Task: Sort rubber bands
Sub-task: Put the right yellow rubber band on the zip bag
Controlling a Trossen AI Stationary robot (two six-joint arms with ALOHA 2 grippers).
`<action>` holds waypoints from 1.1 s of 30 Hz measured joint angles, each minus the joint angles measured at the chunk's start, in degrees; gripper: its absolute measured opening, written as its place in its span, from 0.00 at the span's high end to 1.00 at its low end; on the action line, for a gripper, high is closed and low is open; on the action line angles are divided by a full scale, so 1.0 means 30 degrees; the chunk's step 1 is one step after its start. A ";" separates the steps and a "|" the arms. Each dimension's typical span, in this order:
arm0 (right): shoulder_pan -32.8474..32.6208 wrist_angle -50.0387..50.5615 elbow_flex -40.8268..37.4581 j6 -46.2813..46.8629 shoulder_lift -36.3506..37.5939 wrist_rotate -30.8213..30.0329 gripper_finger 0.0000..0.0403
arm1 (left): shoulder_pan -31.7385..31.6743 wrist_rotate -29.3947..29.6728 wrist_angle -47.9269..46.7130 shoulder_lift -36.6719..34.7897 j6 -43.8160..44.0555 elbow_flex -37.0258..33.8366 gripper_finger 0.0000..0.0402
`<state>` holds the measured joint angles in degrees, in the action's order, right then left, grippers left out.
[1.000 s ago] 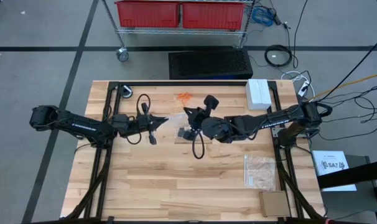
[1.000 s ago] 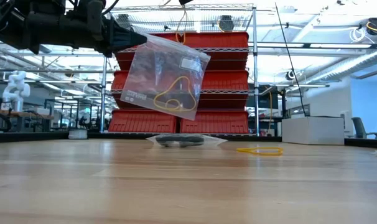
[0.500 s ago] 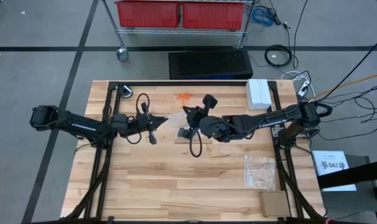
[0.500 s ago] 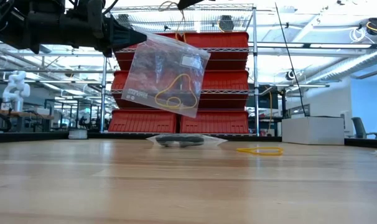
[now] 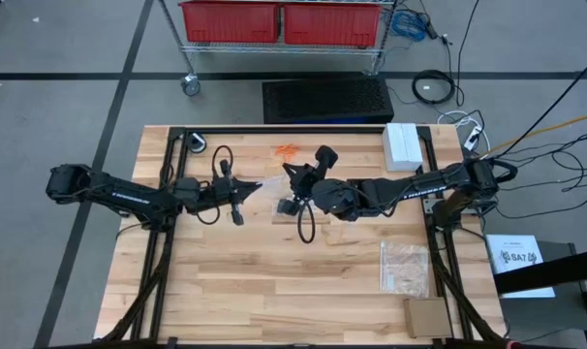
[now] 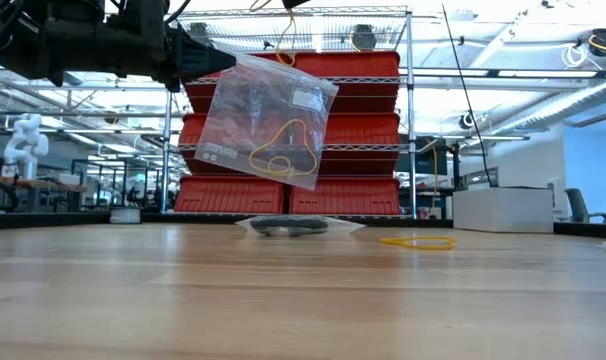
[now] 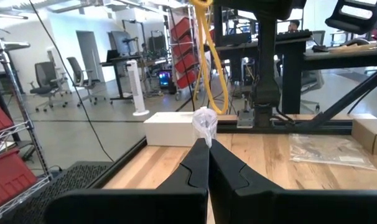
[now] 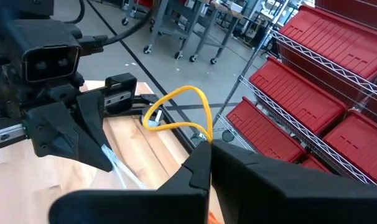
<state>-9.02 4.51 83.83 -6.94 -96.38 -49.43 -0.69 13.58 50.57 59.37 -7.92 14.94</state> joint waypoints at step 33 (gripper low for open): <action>0.0234 0.0461 0.0000 0.1166 -0.0058 -0.0083 1.00 | 0.0003 -0.0015 0.0002 0.0000 -0.0003 0.0000 1.00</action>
<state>-8.32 5.89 83.83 -3.44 -96.55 -49.68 -0.68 13.54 50.57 59.37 -7.93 14.94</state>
